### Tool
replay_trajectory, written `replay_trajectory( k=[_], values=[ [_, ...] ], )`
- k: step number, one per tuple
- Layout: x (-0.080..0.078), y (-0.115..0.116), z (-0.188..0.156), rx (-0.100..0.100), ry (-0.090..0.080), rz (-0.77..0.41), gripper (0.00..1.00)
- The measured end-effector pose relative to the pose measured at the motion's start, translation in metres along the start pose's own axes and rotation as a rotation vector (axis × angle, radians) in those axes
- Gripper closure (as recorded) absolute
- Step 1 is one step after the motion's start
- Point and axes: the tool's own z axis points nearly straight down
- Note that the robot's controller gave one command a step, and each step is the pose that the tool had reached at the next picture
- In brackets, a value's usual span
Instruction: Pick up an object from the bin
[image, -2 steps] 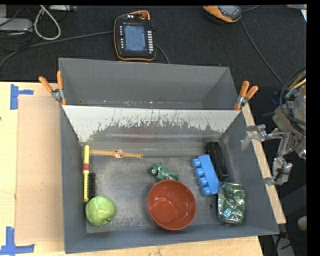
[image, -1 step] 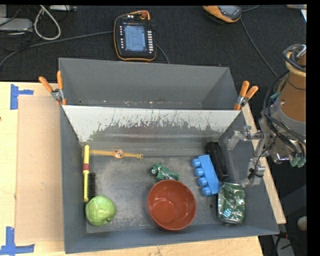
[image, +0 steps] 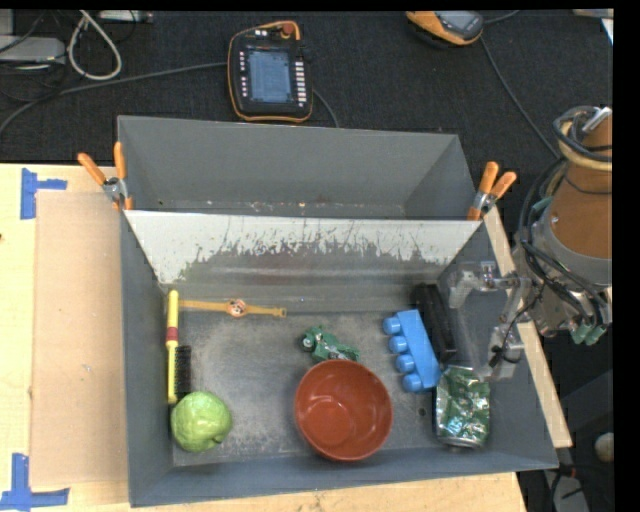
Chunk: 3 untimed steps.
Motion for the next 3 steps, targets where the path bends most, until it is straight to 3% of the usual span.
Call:
replay_trajectory(
  k=[1,2,3],
  values=[
    [-0.032,-0.086,-0.094,-0.003,0.002,-0.227,0.00],
    [-0.031,-0.052,-0.096,-0.008,0.006,-0.539,0.00],
    [-0.023,-0.035,-0.078,-0.004,0.001,-0.510,0.00]
  ],
)
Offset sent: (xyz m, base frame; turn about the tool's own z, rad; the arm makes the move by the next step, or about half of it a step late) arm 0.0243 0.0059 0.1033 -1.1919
